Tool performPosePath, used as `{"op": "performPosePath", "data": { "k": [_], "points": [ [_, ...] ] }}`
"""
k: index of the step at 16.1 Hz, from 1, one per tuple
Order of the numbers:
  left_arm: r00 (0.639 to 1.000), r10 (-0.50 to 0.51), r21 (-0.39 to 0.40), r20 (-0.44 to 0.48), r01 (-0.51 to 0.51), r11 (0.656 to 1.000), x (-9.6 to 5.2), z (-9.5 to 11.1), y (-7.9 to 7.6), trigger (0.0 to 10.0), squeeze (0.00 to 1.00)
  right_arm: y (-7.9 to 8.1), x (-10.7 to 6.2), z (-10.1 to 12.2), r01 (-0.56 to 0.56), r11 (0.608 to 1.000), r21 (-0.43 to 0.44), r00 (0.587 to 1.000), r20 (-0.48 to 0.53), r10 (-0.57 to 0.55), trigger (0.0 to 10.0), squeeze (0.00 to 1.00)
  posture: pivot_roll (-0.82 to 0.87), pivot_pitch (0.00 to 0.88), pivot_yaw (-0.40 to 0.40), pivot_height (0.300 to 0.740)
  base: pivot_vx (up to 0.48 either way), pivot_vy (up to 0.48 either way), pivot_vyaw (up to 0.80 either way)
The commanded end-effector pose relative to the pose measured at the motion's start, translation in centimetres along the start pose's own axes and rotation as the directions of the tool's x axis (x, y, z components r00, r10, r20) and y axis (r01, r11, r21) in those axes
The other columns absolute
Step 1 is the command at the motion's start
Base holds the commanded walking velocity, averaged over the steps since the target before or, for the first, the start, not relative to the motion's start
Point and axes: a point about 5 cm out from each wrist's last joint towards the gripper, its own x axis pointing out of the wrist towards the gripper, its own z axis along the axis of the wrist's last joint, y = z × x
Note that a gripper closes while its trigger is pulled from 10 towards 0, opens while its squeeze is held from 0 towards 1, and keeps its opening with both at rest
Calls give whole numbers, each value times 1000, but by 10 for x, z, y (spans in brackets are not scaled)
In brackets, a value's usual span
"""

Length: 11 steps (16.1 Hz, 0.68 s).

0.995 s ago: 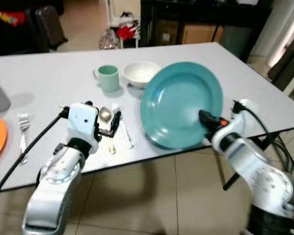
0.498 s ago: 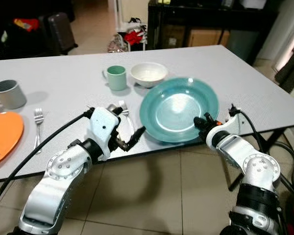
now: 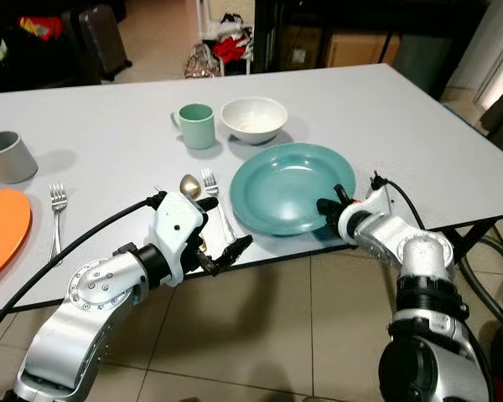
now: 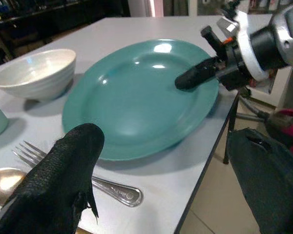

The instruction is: Setting the table

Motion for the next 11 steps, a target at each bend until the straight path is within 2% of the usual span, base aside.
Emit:
{"op": "performPosePath", "data": {
  "k": [1, 3, 7, 8, 9, 10, 11],
  "points": [
    [999, -34, 3, -5, 34, 999, 1, 1, -4, 10000, 63, 9, 4, 8, -9, 1000, -15, 1000, 19, 9, 10000, 0, -3, 32, 12, 740, 0, 0, 0],
    [999, -44, 2, -4, 44, 999, 1, 2, -5, 10000, 63, 10, 10, 13, 25, 999, -30, 1000, 11, -25, 10000, 0, 0, 37, 5, 740, 0, 0, 0],
    [999, -42, 2, -12, 42, 999, 0, 2, -4, 10000, 63, 11, 15, 14, 25, 1000, -4, 999, -36, -25, 10000, 0, 1, 42, -4, 740, 0, 0, 0],
    [999, -41, 3, -13, 41, 999, 1, 2, -4, 10000, 63, 13, 16, 13, 22, 1000, 7, 998, -56, -22, 10000, 224, 0, 40, -5, 740, 0, 0, 0],
    [999, -41, 4, -14, 41, 999, 1, 2, -4, 10000, 63, 15, 16, 12, 15, 1000, 1, 997, -71, -15, 10000, 663, -1, 38, -5, 740, 0, 0, 0],
    [999, -41, 5, -15, 41, 999, 1, 2, -4, 10000, 63, 15, 16, 12, 11, 1000, 1, 997, -78, -10, 10000, 847, -2, 37, -5, 740, 0, 0, 0],
    [999, -40, 6, -14, 40, 999, 1, 2, -4, 10000, 63, 16, 16, 13, 10, 1000, -2, 996, -85, -10, 10000, 937, -3, 35, -4, 740, 0, 0, 0]
  ]
}}
